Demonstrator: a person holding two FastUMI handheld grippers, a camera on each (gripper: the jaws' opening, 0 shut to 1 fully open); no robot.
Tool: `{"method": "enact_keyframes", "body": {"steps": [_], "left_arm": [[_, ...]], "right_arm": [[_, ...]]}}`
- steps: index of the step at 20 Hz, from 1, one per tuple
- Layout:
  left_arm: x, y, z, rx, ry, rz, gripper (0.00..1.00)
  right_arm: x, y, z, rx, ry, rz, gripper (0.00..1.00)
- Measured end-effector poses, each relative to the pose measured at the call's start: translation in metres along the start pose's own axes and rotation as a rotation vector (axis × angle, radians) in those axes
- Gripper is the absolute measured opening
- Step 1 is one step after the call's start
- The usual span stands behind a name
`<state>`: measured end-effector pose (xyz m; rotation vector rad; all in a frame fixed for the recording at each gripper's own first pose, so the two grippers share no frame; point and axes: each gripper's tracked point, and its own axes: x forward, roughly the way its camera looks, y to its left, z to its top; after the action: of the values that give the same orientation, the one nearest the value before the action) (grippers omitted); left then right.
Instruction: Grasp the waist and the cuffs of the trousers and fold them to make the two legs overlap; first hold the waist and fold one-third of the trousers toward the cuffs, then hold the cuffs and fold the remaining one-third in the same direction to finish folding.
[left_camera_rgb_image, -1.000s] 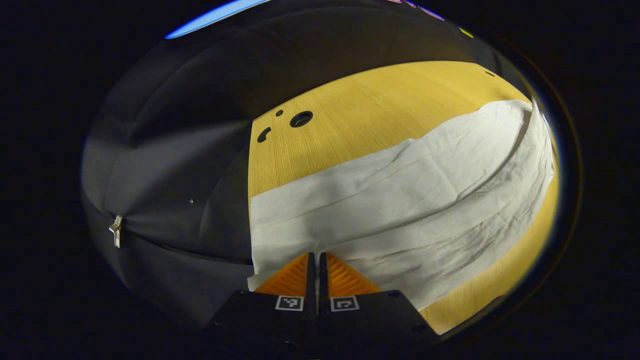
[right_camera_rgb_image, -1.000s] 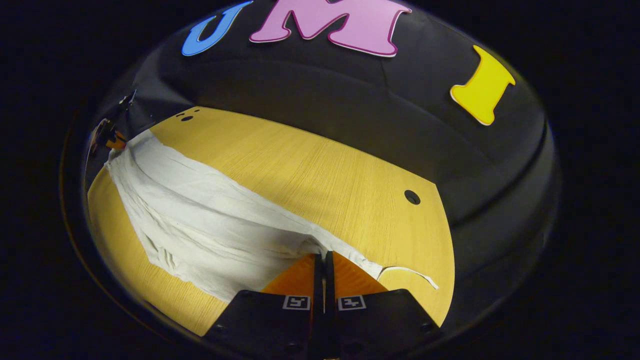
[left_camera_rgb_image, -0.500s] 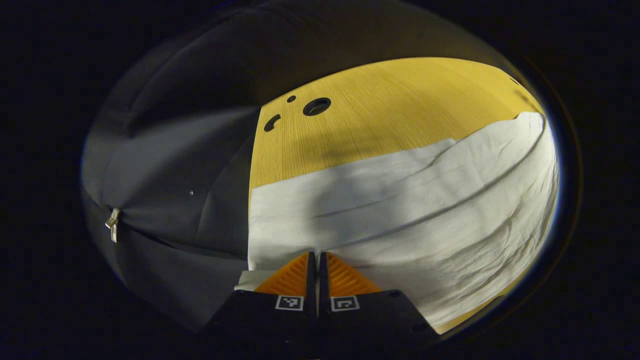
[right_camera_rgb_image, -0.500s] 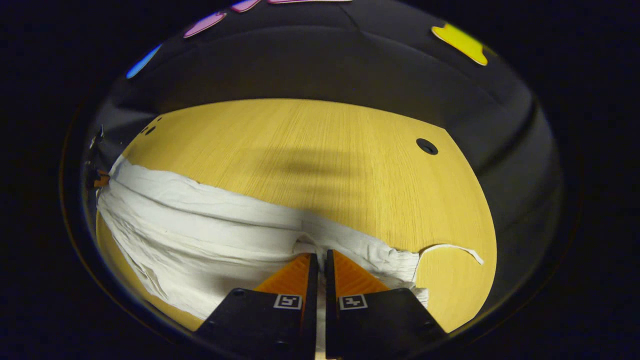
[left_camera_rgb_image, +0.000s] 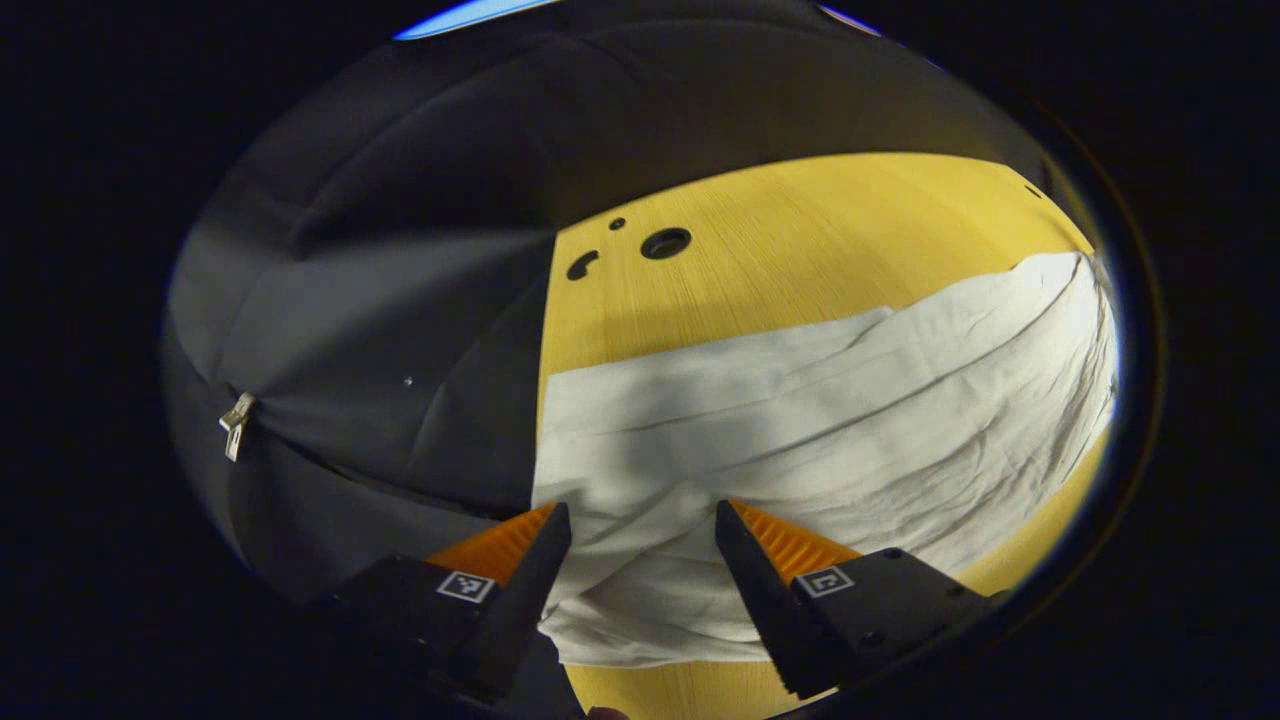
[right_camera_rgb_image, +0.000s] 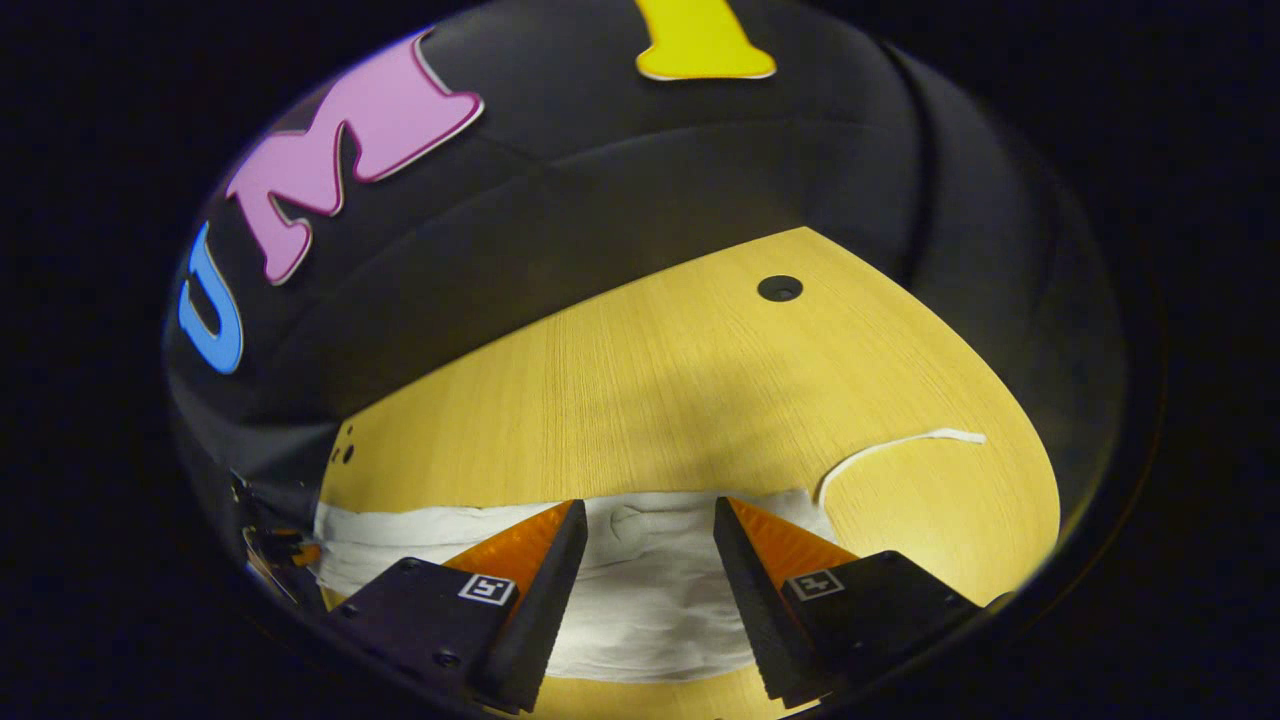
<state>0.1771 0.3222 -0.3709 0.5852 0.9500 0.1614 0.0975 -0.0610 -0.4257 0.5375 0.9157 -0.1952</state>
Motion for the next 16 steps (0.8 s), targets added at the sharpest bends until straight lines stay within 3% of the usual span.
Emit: {"method": "enact_keyframes", "body": {"steps": [1,2,5,9,13,16], "left_arm": [[-0.009,0.000,-0.001,-0.026,-0.015,-0.003,0.97],[-0.019,0.001,-0.004,-0.050,-0.024,-0.007,0.97],[-0.038,0.003,-0.018,-0.144,-0.041,-0.016,0.98],[-0.064,-0.013,-0.037,-0.318,-0.055,-0.086,0.98],[-0.075,-0.030,-0.056,-0.504,-0.039,-0.140,0.98],[-0.077,-0.041,-0.070,-0.628,-0.012,-0.172,0.98]], "right_arm": [[-0.011,-0.007,-0.008,0.070,0.007,-0.026,0.75],[-0.021,-0.017,-0.017,0.134,0.009,-0.054,0.82],[-0.038,-0.054,-0.056,0.229,0.018,-0.149,0.82],[-0.046,-0.082,-0.114,0.327,0.072,-0.201,0.83],[-0.034,-0.073,-0.130,0.389,0.076,-0.177,0.83],[-0.019,-0.071,-0.116,0.425,0.041,-0.184,0.81]]}}
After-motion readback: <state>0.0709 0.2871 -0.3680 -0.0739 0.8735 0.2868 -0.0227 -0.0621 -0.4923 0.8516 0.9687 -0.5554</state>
